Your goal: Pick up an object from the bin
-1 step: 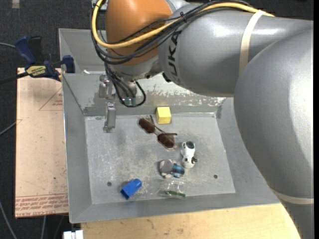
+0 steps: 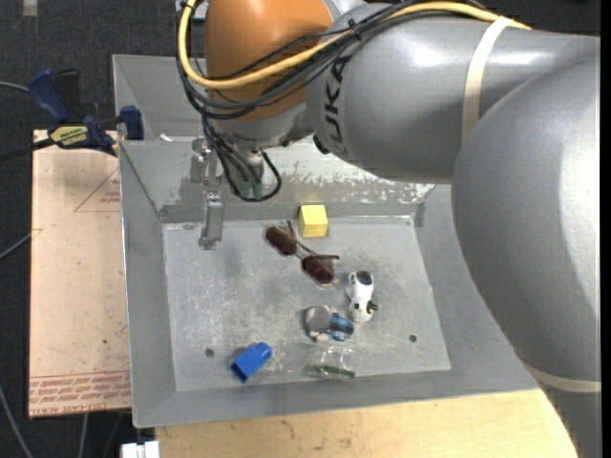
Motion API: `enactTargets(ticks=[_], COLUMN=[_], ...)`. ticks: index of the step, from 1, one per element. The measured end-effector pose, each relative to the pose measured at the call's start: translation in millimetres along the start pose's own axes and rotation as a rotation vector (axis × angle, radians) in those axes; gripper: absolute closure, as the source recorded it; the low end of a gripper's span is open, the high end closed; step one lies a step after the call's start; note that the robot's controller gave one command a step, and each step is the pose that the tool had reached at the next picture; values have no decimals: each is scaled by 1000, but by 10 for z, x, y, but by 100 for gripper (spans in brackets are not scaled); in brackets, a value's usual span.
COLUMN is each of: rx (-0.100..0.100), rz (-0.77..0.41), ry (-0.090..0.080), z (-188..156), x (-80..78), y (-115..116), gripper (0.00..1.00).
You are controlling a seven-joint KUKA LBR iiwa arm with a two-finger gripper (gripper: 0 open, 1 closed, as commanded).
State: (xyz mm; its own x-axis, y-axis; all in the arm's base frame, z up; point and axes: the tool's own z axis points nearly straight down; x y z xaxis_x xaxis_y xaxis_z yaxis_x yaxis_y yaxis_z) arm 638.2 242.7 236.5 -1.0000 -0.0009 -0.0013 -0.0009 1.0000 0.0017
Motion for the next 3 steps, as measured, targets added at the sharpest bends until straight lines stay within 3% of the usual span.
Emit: enactTargets(ticks=[1,2,3], rx=[0,0,1], rz=[-62,-95,-345], ry=[-1,0,0], z=[929,857,806], x=[807,262,745], y=[-505,-537,-629], gripper=[0,0,0])
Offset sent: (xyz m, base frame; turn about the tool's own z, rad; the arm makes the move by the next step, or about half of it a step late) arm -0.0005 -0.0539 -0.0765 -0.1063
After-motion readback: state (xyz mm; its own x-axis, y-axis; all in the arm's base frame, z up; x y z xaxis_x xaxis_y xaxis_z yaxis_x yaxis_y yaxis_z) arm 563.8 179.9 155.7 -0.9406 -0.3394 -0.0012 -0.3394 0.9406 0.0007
